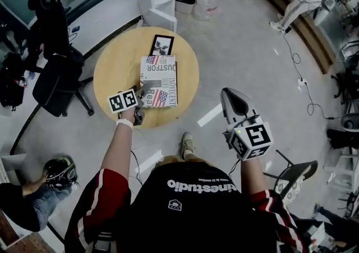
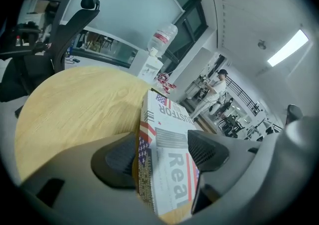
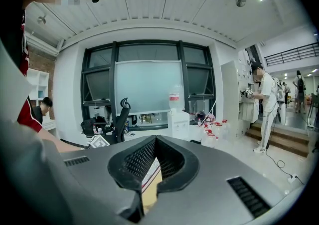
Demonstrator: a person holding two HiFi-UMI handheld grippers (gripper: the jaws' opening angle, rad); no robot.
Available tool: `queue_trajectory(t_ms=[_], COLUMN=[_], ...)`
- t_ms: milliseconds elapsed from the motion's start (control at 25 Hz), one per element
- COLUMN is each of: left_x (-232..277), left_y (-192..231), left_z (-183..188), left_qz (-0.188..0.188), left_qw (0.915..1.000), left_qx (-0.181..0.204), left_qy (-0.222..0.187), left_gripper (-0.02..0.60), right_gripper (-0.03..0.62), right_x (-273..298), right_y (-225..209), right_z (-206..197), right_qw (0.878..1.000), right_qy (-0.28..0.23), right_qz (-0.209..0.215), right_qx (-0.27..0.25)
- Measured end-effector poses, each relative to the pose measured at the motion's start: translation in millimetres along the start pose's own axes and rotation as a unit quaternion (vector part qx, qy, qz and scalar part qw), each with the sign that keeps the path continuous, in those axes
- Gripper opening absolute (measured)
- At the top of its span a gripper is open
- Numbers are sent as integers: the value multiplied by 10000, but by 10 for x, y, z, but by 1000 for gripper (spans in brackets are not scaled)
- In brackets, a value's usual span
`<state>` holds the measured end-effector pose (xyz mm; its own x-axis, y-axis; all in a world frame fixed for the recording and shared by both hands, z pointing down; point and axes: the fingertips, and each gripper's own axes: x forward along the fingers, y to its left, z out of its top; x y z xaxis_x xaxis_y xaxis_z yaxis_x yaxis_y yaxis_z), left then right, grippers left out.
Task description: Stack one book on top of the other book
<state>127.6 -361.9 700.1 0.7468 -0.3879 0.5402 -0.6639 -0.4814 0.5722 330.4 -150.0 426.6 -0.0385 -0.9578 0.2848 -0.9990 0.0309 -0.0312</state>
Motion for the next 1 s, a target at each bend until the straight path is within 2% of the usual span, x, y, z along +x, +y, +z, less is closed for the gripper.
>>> queue_trajectory(t_ms=[520, 720, 1000], left_x=[133, 96, -134], left_y=[-186, -178, -152], left_z=[-2, -5, 128], left_qz=[-77, 70, 241], left_qw=[9998, 9994, 9988], left_qx=[161, 301, 416], left_qy=[130, 161, -127], left_gripper=[334, 335, 336], right_gripper=[26, 26, 26], right_x=[-58, -88, -82], right_y=[-89, -123, -110], right_z=[-11, 5, 26], right_qw=[9999, 9999, 9998], right_qy=[3, -32, -96], right_qz=[-89, -105, -50], right_qx=[67, 109, 162])
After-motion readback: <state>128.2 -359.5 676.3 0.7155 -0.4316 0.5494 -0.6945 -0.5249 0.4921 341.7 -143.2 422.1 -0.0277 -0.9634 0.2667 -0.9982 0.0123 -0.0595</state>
